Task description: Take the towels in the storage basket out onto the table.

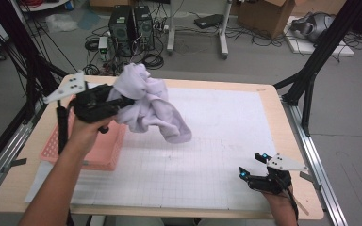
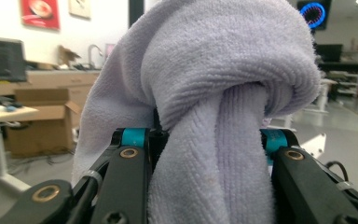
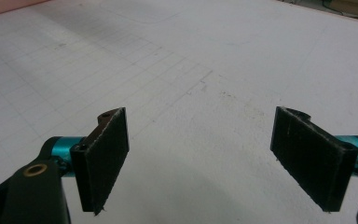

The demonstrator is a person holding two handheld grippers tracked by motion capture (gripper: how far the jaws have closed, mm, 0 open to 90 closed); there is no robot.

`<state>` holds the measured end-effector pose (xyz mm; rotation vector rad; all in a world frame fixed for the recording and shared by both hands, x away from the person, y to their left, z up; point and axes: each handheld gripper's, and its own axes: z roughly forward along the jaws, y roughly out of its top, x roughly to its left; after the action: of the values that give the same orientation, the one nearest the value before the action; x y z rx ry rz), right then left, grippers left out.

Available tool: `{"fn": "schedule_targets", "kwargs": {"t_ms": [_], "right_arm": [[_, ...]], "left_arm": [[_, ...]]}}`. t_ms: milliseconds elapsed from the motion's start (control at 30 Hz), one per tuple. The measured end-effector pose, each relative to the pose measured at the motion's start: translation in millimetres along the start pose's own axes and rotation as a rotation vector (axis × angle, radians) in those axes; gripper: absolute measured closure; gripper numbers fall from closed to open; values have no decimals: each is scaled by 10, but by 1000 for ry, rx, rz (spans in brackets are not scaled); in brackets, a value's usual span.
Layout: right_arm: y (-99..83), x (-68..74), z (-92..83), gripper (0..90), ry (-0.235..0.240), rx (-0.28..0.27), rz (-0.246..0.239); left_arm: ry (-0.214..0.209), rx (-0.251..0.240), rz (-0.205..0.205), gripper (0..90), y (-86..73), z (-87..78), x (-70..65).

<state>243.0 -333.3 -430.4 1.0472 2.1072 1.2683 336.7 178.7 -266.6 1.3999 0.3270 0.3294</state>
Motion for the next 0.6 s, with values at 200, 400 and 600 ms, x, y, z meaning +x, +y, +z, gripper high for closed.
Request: {"fn": "schedule_targets", "kwargs": {"t_ms": [200,400,600], "right_arm": [[-4,-22,-12,183,-3,-3,3],[-8,-35,-20,183,-1,-2,9],[-9,-43,-21,183,1,0,10]], "left_arm": [[-32,72,-14,641,-332,475,-134],[-59,154,-26,639,-661,834,-250],[-83,236,-47,636,-996,1160,-340]]}}
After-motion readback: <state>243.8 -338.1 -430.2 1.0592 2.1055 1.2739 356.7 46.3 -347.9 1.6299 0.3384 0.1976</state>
